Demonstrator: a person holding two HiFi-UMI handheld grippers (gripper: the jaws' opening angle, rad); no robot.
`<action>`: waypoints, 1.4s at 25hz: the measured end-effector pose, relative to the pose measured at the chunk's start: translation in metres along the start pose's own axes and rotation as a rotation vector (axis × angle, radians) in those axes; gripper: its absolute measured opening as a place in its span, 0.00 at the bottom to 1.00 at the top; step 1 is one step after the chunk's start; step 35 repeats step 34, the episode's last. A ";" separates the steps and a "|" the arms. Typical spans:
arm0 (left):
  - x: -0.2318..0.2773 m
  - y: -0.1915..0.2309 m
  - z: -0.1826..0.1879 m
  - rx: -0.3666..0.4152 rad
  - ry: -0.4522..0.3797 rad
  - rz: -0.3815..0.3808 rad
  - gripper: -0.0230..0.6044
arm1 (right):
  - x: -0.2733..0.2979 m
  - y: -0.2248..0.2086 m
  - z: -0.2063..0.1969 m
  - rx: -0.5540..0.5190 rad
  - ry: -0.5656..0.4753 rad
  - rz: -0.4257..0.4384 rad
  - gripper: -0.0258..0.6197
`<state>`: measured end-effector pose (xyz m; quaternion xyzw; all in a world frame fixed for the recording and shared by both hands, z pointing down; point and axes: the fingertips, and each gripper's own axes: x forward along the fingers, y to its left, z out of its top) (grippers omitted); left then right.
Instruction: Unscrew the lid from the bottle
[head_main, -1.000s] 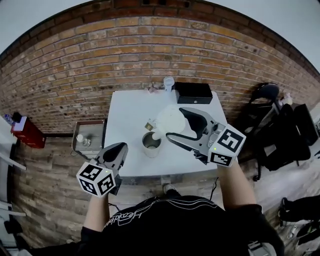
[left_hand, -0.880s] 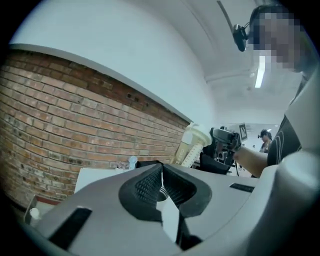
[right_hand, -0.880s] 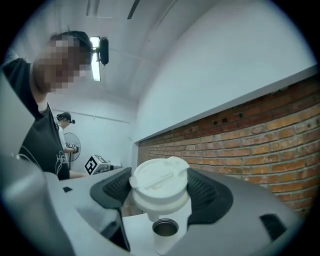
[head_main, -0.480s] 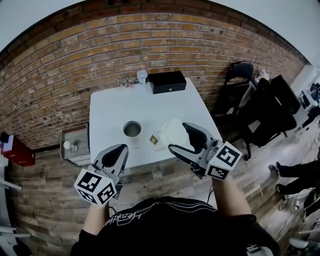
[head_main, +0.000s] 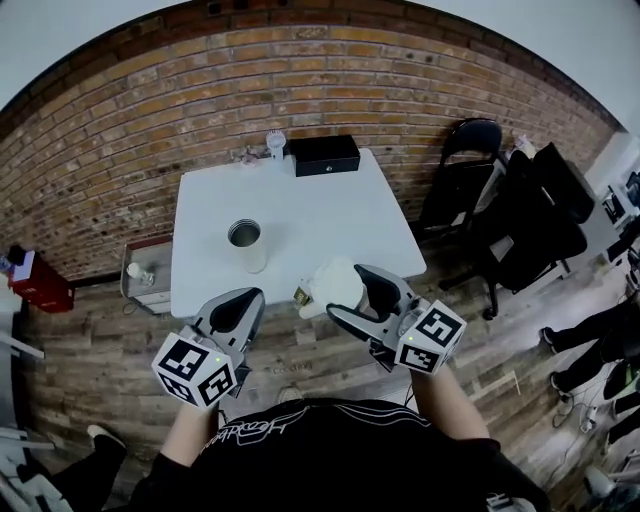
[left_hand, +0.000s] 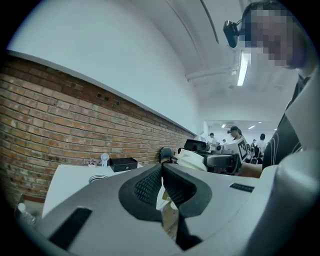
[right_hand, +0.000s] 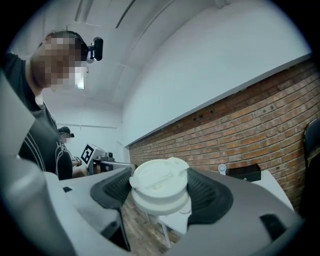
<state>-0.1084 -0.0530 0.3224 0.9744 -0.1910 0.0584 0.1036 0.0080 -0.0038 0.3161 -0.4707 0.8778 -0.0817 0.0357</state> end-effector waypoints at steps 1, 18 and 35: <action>-0.002 -0.009 -0.003 -0.004 0.001 0.001 0.09 | -0.008 0.003 -0.003 0.000 0.003 -0.003 0.57; -0.032 -0.109 -0.040 0.031 0.042 0.010 0.09 | -0.092 0.060 -0.026 -0.019 0.008 -0.005 0.57; -0.036 -0.120 -0.071 0.002 0.047 0.029 0.09 | -0.108 0.062 -0.051 -0.020 0.054 -0.001 0.56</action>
